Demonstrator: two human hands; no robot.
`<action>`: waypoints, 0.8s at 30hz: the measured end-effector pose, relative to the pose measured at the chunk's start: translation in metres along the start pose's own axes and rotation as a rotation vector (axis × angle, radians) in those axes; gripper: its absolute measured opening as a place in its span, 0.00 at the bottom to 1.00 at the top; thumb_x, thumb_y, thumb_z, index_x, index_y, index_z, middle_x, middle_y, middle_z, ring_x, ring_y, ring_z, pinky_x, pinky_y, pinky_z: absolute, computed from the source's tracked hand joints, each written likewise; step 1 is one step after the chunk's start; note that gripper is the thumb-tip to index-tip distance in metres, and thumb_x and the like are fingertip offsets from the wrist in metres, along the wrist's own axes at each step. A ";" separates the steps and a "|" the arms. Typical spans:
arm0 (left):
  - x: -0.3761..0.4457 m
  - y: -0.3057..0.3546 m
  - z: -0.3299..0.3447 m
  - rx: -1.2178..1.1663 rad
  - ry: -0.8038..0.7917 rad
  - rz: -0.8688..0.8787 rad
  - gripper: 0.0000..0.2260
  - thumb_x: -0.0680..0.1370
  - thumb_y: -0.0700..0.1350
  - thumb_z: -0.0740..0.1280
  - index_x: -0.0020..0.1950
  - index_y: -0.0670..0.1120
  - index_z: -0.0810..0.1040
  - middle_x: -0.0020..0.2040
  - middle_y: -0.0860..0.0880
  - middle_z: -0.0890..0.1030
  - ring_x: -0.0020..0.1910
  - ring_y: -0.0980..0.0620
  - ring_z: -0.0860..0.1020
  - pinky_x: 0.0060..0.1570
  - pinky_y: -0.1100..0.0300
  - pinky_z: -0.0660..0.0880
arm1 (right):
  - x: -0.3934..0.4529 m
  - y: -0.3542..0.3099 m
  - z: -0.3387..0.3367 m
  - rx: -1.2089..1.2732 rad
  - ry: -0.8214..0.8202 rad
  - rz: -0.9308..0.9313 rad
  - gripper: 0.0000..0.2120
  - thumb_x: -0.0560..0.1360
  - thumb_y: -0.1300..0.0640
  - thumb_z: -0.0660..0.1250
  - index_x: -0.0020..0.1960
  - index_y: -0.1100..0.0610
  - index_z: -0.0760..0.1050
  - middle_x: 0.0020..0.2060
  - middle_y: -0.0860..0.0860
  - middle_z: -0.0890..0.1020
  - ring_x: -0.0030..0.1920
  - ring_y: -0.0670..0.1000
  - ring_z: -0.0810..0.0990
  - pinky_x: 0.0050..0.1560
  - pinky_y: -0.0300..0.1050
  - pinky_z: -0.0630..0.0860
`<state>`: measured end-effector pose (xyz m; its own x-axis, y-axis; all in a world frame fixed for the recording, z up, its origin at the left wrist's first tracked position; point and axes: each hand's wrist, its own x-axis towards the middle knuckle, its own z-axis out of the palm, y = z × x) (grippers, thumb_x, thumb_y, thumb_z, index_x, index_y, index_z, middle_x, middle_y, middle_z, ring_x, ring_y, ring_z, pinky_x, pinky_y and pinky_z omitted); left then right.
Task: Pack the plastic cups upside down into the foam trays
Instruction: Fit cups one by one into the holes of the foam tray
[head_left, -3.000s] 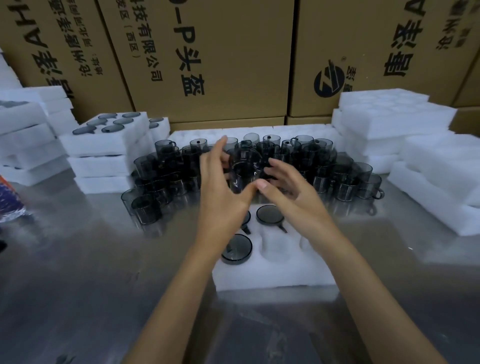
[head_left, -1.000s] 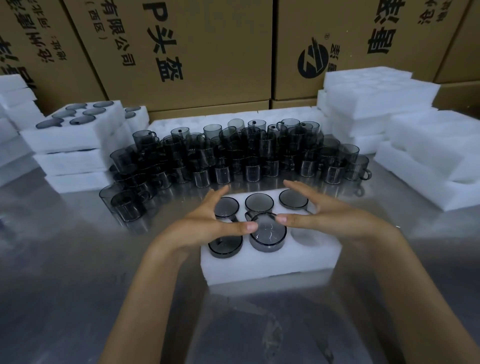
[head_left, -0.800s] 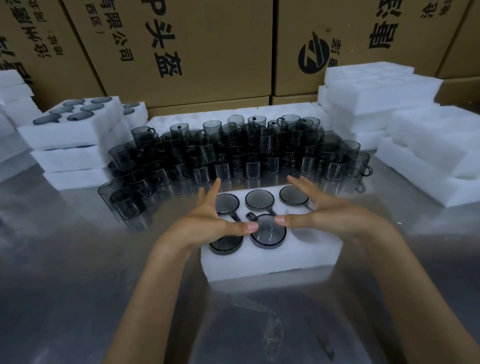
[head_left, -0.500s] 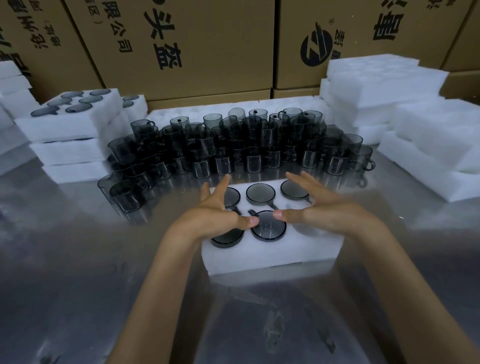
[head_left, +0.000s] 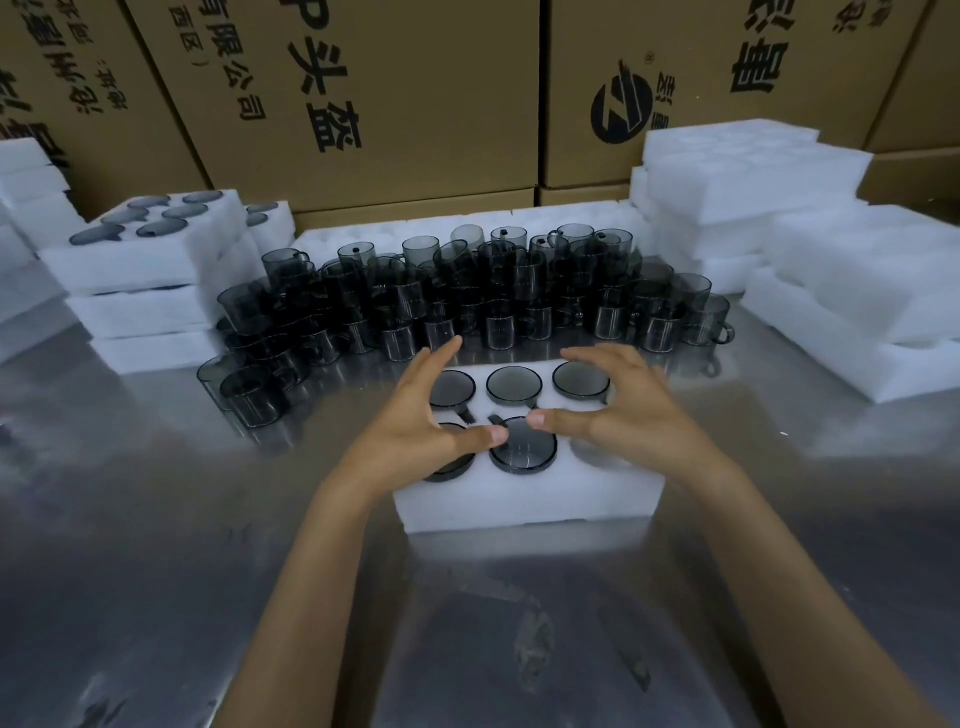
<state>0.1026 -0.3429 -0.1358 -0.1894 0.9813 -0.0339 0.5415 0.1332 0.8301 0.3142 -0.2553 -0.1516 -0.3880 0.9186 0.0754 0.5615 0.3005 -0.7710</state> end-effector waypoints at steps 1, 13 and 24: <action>0.001 -0.001 -0.001 0.000 0.017 0.002 0.43 0.68 0.54 0.80 0.77 0.63 0.61 0.81 0.55 0.56 0.78 0.56 0.57 0.76 0.50 0.61 | 0.001 0.001 0.001 0.024 0.022 -0.001 0.37 0.63 0.37 0.79 0.69 0.40 0.72 0.64 0.38 0.65 0.69 0.44 0.57 0.65 0.40 0.57; 0.118 0.055 0.014 0.260 0.222 0.171 0.19 0.81 0.39 0.61 0.72 0.49 0.73 0.69 0.45 0.74 0.68 0.45 0.72 0.67 0.54 0.69 | 0.044 0.055 0.003 0.475 0.587 0.303 0.08 0.75 0.54 0.63 0.41 0.52 0.79 0.38 0.50 0.82 0.43 0.63 0.83 0.49 0.63 0.80; 0.191 0.048 0.043 0.357 0.352 0.156 0.08 0.77 0.40 0.71 0.56 0.45 0.80 0.62 0.42 0.74 0.59 0.43 0.76 0.56 0.60 0.68 | 0.057 0.058 0.005 0.625 0.603 0.293 0.11 0.67 0.47 0.60 0.38 0.50 0.79 0.35 0.48 0.83 0.36 0.54 0.79 0.43 0.60 0.79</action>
<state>0.1277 -0.1432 -0.1263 -0.3147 0.8954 0.3151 0.8190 0.0883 0.5669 0.3210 -0.1870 -0.1958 0.2533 0.9674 0.0051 0.0115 0.0023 -0.9999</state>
